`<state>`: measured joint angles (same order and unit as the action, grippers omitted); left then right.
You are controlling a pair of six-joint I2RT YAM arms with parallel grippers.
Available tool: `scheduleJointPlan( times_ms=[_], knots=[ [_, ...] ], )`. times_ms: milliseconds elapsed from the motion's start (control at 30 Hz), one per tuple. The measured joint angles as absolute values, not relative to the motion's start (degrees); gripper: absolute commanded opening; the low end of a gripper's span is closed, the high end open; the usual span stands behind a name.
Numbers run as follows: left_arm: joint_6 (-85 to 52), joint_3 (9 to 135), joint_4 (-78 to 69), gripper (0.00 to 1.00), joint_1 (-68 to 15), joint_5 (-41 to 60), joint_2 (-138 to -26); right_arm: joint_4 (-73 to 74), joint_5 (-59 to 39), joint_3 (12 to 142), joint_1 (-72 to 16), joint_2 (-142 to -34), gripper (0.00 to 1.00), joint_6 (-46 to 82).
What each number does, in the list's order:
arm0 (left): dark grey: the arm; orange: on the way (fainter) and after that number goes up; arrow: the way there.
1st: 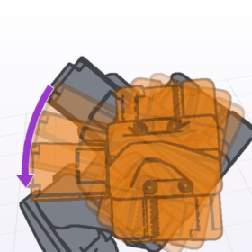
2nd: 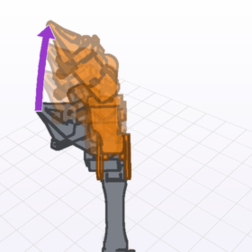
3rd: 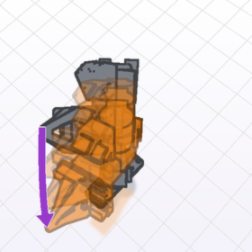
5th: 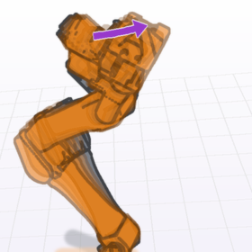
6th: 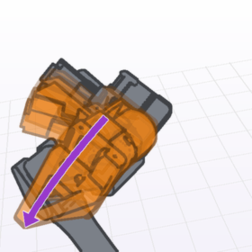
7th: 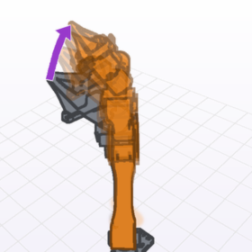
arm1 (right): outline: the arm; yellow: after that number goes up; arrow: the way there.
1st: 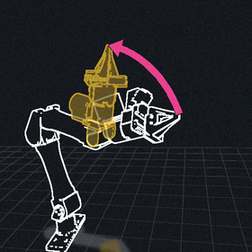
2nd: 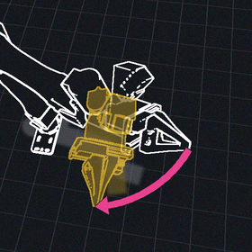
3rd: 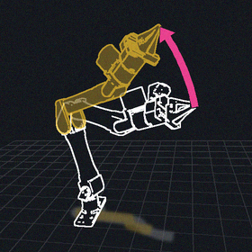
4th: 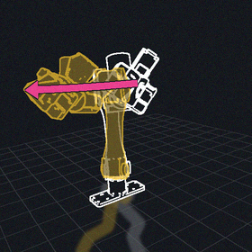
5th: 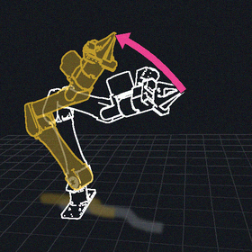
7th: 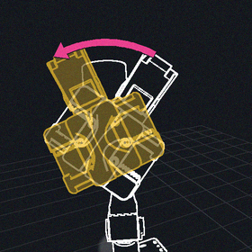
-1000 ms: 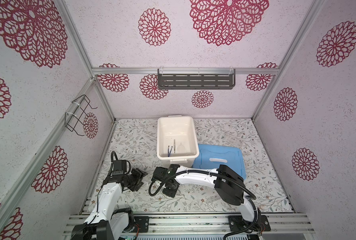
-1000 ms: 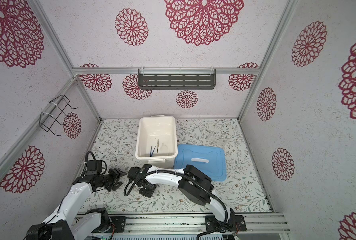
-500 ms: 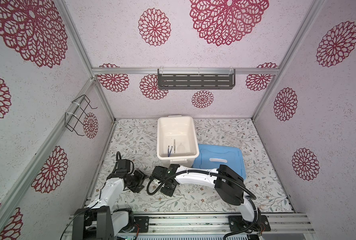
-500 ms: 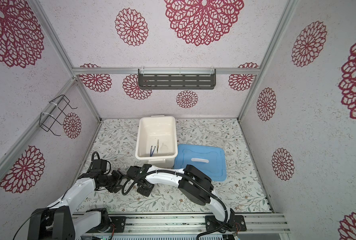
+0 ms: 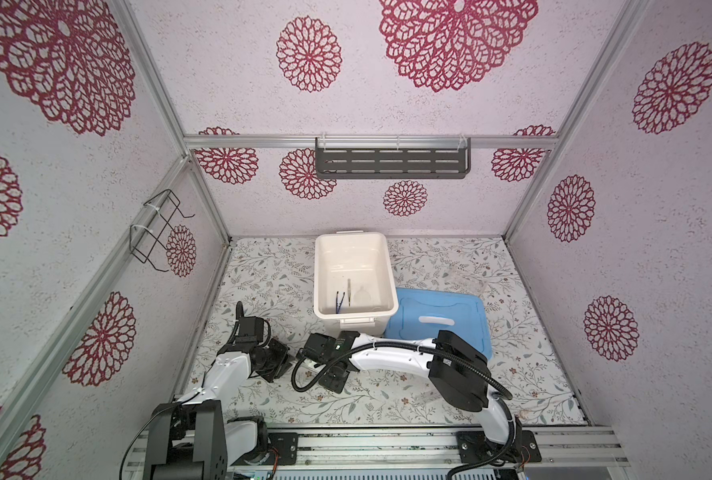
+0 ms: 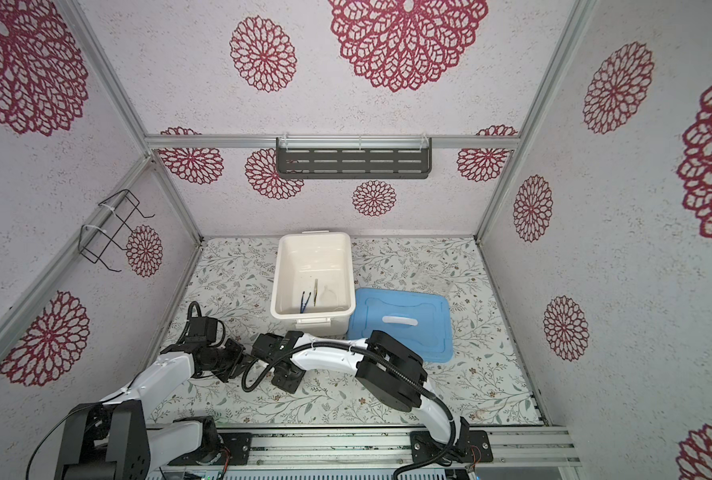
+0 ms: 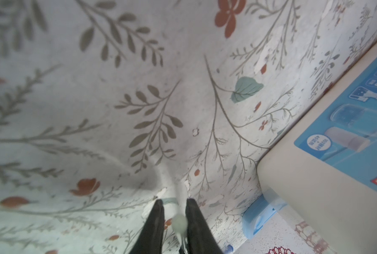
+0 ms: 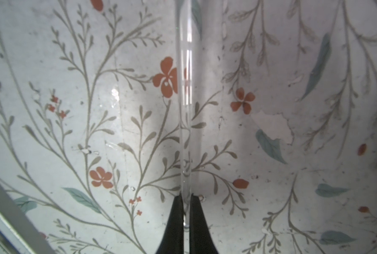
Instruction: Organize the chemistry lab equipment
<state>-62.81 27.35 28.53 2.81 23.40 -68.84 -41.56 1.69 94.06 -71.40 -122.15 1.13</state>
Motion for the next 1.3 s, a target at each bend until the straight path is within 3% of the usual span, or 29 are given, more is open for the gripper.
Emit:
scheduleJointPlan(
  times_ms=[133, 233, 400, 600, 700, 867, 1100, 1167, 1233, 1300],
  knots=[
    [-63.4, 27.7, 28.34, 0.04, 2.76, 23.35, -68.58, -40.8, 1.93, 93.45, -71.66, -121.69, 0.07, 2.04],
    [-63.37, 27.77, 28.73, 0.02, 2.76, 23.11, -67.83, -40.36, 2.22, 92.68, -71.68, -120.09, 0.25, 2.44],
    [-63.24, 28.84, 30.55, 0.02, 2.72, 22.83, -65.1, -40.12, 2.96, 90.35, -71.68, -117.34, 0.42, 2.5],
    [-63.16, 32.29, 32.6, 0.02, 2.7, 24.97, -60.73, -37.74, 2.9, 90.52, -71.68, -115.63, 0.46, 2.59],
    [-62.37, 34.57, 34.44, 0.02, 2.66, 27.46, -59.72, -35.03, 3.05, 90.56, -71.66, -115.2, 0.45, 2.68],
    [-62.24, 35.48, 36.62, 0.02, 2.66, 30.52, -57.19, -33.85, 3.36, 92.23, -71.4, -115.15, 0.24, 3.42],
    [-62.87, 35.48, 38.5, 0.05, 2.66, 32.01, -53.76, -31.48, 3.2, 91.64, -71.0, -114.72, 0.08, 5.76],
    [-62.76, 35.57, 38.54, 0.09, 2.63, 32.4, -53.49, -31.18, 2.81, 91.18, -70.89, -114.17, 0.0, 5.89],
    [-62.59, 35.97, 38.98, 0.14, 2.61, 32.77, -53.23, -31.11, 2.76, 90.85, -70.78, -113.56, 0.0, 6.28],
    [-62.5, 37.08, 40.05, 0.32, 2.63, 32.95, -53.12, -30.48, 2.76, 90.43, -70.74, -112.97, 0.0, 6.63]
  ],
)
